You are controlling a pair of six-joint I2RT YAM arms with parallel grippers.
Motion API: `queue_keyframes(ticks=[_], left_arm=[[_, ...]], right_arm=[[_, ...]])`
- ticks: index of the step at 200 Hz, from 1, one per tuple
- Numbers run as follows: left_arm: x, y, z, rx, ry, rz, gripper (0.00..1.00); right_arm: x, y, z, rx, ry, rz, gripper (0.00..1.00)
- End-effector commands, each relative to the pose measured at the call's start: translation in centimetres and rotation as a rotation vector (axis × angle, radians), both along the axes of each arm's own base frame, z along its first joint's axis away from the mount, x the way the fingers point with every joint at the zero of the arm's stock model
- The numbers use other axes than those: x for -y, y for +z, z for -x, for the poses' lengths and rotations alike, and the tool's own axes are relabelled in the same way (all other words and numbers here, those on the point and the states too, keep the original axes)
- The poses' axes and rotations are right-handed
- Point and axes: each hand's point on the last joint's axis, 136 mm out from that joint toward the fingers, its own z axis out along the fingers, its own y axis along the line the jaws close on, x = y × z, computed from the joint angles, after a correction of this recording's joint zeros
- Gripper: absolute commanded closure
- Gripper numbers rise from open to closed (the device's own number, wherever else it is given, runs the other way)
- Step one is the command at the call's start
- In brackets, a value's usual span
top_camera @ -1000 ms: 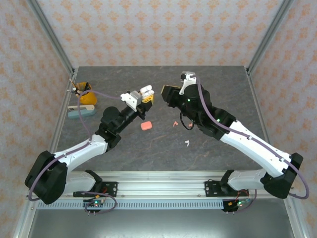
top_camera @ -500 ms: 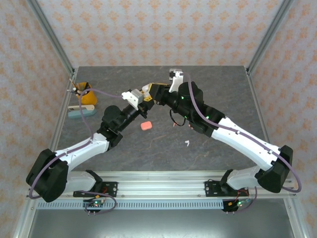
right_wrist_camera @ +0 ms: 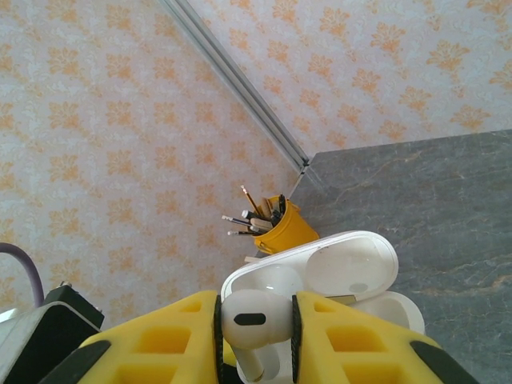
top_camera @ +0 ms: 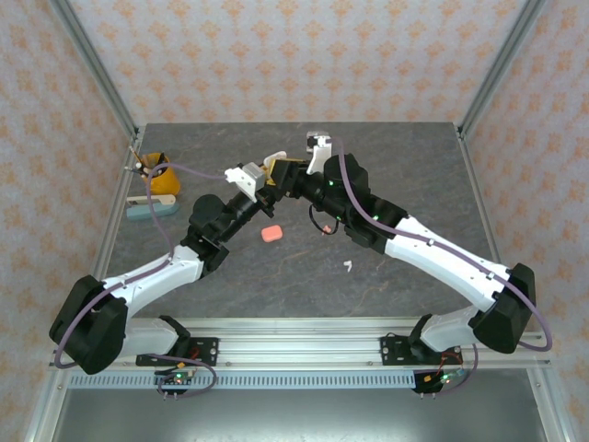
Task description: Insert the wireless bluetooth earbuds into the charging case
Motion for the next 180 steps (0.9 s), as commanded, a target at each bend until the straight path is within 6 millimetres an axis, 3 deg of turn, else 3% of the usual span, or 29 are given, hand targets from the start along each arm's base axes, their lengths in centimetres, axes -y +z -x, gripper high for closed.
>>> queue_keyframes(ticks=[1,103,180], left_arm=[[0.1,3.1,0.7,0.076,-0.014,0.057,1.0],[0.2,3.5,1.1,0.084,-0.019,0.064,1.0],[-0.5,3.8,0.6,0.084,0.031,0.076,1.0]], right_arm=[[0.2,0.6,-0.5,0.027,-0.025,-0.027,0.74],[-0.1,0.0,-1.3,0.029,-0.044,-0.006,0.74],[0.0,-2.1,-0.2,0.011,0.002,0.032,0.76]])
